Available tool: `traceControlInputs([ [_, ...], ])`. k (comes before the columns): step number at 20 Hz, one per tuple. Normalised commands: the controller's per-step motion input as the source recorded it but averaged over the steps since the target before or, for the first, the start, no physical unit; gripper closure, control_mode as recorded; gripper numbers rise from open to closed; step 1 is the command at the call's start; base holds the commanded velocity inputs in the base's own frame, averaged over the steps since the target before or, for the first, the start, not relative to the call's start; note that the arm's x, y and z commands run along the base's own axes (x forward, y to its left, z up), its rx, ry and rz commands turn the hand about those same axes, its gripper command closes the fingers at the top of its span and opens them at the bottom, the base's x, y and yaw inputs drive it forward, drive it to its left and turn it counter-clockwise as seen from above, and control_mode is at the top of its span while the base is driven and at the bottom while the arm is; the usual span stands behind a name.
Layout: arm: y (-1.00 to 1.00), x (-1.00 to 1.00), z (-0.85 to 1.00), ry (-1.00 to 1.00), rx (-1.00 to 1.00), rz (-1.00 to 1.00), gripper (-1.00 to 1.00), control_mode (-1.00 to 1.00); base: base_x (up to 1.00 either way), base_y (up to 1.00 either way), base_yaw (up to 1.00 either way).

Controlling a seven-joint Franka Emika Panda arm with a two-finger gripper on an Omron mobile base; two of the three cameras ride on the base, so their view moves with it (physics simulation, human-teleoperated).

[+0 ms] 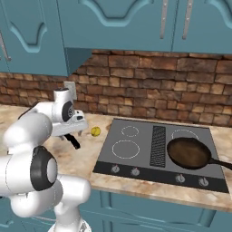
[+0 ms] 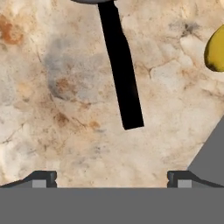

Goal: Place both pans onto different burners. Then place the lemon and the chicken drumstick on different pans.

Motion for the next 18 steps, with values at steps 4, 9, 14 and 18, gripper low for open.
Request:
traceControlInputs([
  [4, 0.05, 0.13, -0.24, 0.00, 0.00, 0.00, -1.00, -1.00, 0.00, 0.00, 0.00],
  [9, 0.06, 0.25, -0.24, 0.00, 0.00, 0.00, -1.00, -1.00, 0.00, 0.00, 0.00],
  [14, 0.00, 0.24, -0.28, 0.00, 0.00, 0.01, -1.00, -1.00, 0.00, 0.00, 0.00],
  [18, 0.01, 0.16, -0.29, 0.00, 0.00, 0.01, -1.00, -1.00, 0.00, 0.00, 0.00],
])
